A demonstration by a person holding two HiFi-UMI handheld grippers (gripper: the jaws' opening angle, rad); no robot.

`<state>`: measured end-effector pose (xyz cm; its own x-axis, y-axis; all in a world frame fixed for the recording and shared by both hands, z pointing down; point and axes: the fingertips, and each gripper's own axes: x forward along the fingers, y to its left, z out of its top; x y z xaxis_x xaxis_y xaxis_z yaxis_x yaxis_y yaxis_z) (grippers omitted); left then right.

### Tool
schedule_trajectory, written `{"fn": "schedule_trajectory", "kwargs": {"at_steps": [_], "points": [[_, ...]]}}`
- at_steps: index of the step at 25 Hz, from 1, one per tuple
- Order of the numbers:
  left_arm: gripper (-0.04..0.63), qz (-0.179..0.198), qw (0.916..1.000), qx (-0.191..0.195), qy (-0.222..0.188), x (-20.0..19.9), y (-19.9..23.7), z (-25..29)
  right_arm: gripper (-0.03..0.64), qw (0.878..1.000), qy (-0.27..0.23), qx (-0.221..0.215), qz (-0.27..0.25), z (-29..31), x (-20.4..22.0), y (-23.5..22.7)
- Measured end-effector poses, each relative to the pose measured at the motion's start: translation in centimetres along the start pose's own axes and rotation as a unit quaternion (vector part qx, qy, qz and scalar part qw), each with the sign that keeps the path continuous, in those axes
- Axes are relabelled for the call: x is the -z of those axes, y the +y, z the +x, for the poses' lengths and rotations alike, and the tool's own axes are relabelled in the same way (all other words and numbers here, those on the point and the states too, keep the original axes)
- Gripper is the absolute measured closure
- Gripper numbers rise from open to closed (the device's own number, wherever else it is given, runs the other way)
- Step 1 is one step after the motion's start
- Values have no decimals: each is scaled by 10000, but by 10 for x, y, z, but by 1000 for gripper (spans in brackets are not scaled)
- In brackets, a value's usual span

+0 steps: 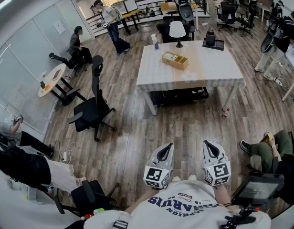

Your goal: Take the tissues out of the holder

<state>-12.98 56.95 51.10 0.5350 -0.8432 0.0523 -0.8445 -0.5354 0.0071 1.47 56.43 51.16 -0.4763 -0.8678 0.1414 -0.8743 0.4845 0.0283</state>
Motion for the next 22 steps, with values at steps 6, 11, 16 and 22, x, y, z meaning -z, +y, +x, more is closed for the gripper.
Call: {"fn": "schedule_trajectory", "kwargs": {"at_steps": [6, 11, 16, 22], "points": [[591, 92, 9999, -10, 42, -2, -12, 6, 609, 10000, -30, -54, 15, -1, 1, -14], [591, 110, 9999, -80, 102, -2, -19, 16, 609, 9984, -101, -517, 183, 1, 1, -20], [591, 65, 9994, -221, 243, 11, -34, 27, 607, 9956, -241, -901, 81, 2, 11, -31], [591, 51, 9993, -97, 370, 18, -60, 51, 607, 9979, -11, -526, 390, 4, 33, -72]]}}
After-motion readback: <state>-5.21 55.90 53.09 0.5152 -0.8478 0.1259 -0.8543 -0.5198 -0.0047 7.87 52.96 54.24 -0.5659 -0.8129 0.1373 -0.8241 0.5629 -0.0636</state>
